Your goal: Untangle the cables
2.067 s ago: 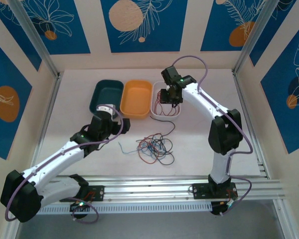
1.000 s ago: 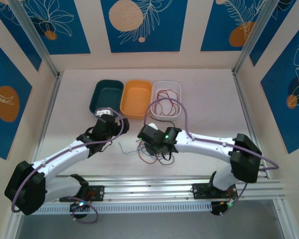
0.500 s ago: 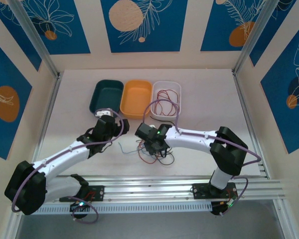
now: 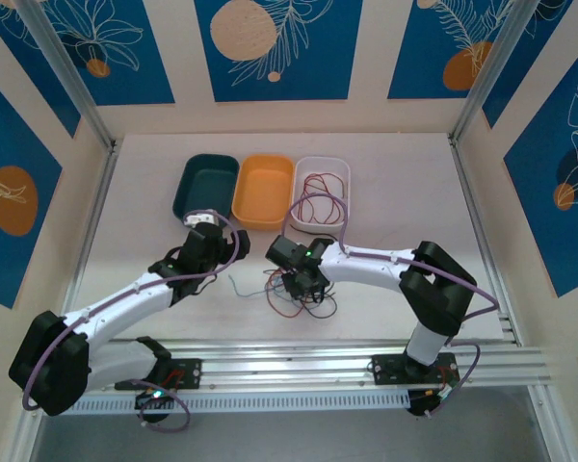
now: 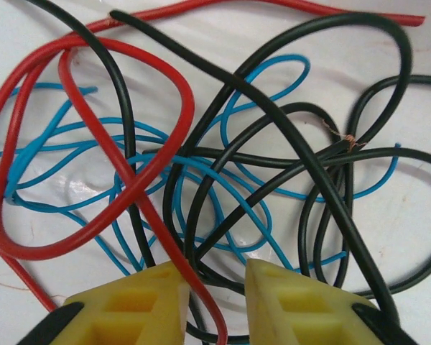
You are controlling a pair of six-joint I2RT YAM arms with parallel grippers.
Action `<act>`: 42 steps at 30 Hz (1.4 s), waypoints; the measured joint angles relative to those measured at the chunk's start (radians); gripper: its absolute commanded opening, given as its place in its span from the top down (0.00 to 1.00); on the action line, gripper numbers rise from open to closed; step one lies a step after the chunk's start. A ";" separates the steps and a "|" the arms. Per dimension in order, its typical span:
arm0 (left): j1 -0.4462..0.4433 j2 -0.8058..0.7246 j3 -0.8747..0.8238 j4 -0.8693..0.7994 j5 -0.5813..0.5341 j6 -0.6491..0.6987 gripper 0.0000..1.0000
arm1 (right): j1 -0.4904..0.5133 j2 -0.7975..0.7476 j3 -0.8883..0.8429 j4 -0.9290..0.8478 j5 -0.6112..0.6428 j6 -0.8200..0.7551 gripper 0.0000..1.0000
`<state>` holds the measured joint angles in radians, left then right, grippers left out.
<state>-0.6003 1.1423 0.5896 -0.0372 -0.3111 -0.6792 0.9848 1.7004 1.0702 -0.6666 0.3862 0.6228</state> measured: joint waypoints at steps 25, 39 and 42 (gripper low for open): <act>0.000 0.006 0.000 0.000 0.004 0.008 0.00 | 0.017 -0.219 0.080 -0.087 -0.007 -0.027 1.00; 0.000 0.030 0.000 0.005 0.024 0.034 0.00 | -0.080 -0.510 0.093 -0.028 -0.035 -0.038 1.00; 0.000 0.035 0.000 0.008 0.030 0.033 0.00 | -0.127 -0.586 0.074 0.026 -0.067 -0.038 1.00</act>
<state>-0.5999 1.1774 0.5896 -0.0288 -0.2813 -0.6460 0.8577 1.1145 1.1442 -0.6407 0.3195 0.5850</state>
